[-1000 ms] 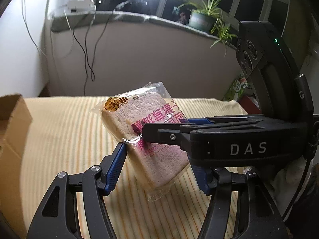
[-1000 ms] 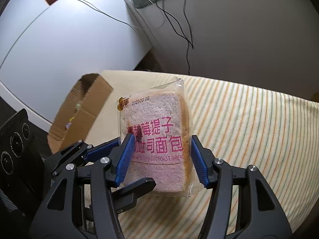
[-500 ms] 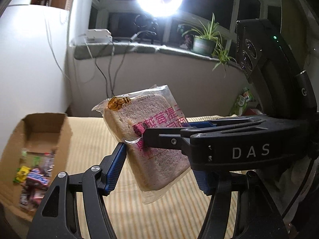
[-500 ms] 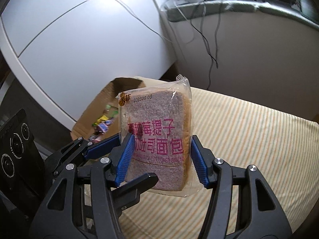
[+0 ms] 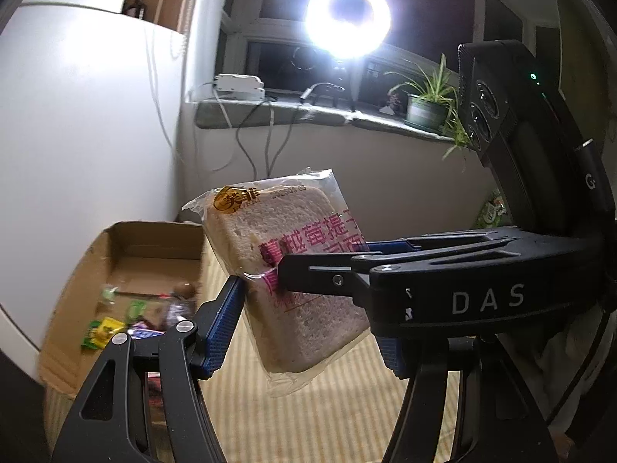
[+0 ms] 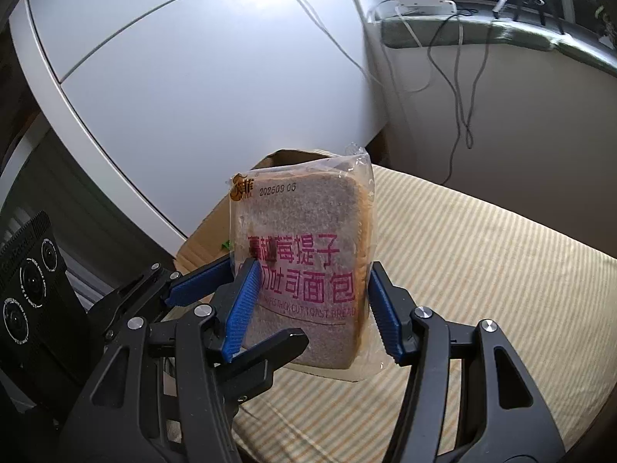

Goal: Organize snacks
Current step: 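Lift the bread loaf with both tools and carry it over the box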

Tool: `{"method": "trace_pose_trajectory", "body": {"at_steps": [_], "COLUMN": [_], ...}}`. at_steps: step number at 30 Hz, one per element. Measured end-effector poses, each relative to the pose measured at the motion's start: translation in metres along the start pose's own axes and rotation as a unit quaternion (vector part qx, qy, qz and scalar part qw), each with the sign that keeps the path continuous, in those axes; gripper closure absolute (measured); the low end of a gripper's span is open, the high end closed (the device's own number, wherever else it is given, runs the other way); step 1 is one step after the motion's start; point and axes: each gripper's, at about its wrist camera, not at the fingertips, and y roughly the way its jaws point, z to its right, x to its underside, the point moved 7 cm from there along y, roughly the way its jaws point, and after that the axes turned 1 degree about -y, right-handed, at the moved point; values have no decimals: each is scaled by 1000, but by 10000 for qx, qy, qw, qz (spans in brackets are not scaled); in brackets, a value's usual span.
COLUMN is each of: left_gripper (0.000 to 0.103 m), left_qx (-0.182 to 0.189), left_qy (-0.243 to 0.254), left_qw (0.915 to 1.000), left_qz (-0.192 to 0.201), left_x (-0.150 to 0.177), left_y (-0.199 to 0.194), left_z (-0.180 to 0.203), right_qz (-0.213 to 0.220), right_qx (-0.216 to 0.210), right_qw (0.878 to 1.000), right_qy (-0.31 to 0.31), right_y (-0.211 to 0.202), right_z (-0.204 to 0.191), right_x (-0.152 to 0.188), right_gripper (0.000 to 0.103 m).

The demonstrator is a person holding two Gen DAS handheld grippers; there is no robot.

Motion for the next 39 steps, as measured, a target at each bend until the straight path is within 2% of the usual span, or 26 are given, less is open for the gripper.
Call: {"method": "trace_pose_trajectory", "body": {"at_steps": [15,25,30,39], "left_gripper": [41,41,41,43], "left_qx": [-349,-558,-672,-779], "left_qy": [-321,-547,-599,-573], "left_qw": [9988,9969,9959,9952], "left_qz": [74,-25,-95,-144], "left_x": [3,14,20,21], "left_y": [-17,-17,-12,-4], "left_z": [-72,-115,-128,-133], "right_qz": [-224,-448,-539,-589], "right_qx": [-303,-407,-372,-304], "right_qw": [9989,9975,9970,9967], "right_qy": [-269,-365,-410,-475], "right_y": [56,99,117,122], "right_z": [-55,-73,-80,-85], "right_x": [-16,-20,-20,-19], "right_gripper": [44,44,44,44]}}
